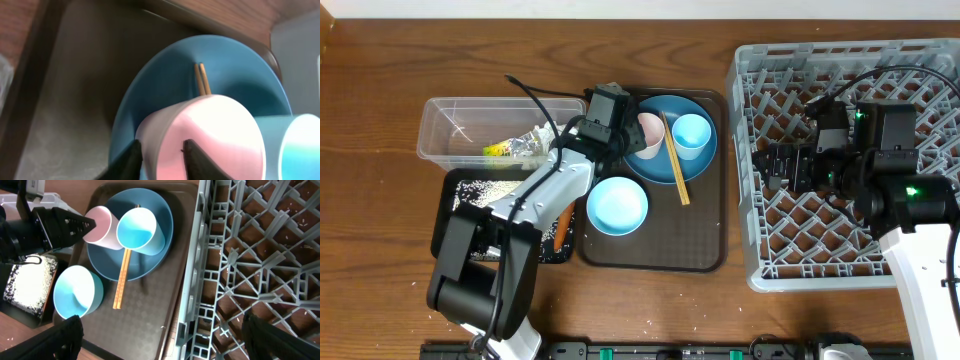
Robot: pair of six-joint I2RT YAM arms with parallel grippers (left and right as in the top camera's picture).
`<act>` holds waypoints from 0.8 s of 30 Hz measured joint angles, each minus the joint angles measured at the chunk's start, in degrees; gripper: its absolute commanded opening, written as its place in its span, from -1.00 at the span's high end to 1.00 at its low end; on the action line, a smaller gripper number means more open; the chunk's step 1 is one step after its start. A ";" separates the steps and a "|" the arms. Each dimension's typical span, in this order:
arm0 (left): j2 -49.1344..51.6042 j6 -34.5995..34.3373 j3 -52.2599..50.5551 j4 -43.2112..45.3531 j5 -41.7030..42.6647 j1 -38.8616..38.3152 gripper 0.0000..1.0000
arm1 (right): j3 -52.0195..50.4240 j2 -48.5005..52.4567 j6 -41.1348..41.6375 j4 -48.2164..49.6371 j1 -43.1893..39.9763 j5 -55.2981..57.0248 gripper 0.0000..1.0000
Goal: Sort waste into correct bins and load items into the dishwasher rack
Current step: 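Reach the left gripper to the blue plate and grasp the pink cup, then lift the pink cup with the left gripper and pass it to the right gripper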
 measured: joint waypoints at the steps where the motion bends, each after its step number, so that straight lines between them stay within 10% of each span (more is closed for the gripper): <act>1: 0.00 -0.24 0.00 -0.07 -0.28 0.00 0.75 | 0.00 0.00 0.00 0.02 0.00 0.00 -0.98; 24: -14.99 1.70 0.00 -7.74 -2.05 2.95 0.88 | 0.00 0.00 0.00 0.00 0.00 0.00 -0.99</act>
